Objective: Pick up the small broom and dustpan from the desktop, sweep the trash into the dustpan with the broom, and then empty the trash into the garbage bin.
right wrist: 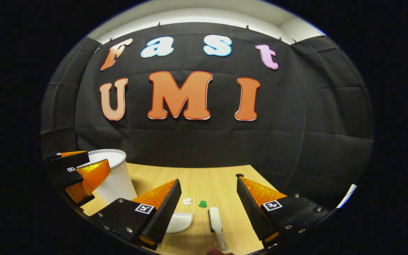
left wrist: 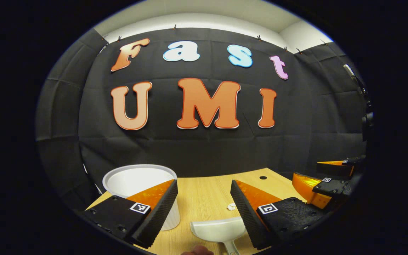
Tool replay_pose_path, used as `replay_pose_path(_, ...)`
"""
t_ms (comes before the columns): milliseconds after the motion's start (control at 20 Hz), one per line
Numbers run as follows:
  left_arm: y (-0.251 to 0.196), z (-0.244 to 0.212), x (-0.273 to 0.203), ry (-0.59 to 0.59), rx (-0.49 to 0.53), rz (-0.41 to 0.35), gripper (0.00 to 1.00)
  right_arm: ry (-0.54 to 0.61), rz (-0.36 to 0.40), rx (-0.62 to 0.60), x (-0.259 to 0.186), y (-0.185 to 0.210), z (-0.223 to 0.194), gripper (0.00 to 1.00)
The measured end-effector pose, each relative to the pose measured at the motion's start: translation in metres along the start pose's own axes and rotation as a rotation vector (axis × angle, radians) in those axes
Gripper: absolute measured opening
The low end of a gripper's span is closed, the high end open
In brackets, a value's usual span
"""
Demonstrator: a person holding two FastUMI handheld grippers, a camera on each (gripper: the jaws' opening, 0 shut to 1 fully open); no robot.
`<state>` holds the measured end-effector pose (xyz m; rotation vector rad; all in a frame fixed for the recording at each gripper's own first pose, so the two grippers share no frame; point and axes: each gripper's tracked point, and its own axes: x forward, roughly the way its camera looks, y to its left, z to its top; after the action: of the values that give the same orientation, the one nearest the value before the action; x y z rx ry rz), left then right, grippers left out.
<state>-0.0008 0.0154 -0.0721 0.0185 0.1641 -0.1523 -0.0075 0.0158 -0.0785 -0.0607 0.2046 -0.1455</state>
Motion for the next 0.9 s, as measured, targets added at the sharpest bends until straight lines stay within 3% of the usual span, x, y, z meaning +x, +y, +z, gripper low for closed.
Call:
replay_pose_path(250,-0.022,-0.037,0.017,0.125,-0.030,0.004,0.95,0.136,0.058,0.041,0.030,-0.016,-0.035,0.95)
replay_pose_path(450,-0.048,-0.086,0.026,0.305,-0.111,0.022,0.94,0.343,0.151,0.004,0.052,-0.018,-0.099,0.95)
replay_pose_path(600,-0.066,-0.141,0.027,0.523,-0.165,0.018,0.95,0.504,0.237,0.004,0.046,-0.028,-0.150,0.95)
replay_pose_path(750,-0.079,-0.187,0.024,0.796,-0.208,0.035,0.96,0.615,0.255,-0.016,0.057,-0.033,-0.183,0.95)
replay_pose_path(900,-0.083,-0.214,-0.002,0.983,-0.268,0.042,0.98,0.703,0.247,-0.053,0.066,-0.037,-0.213,0.96)
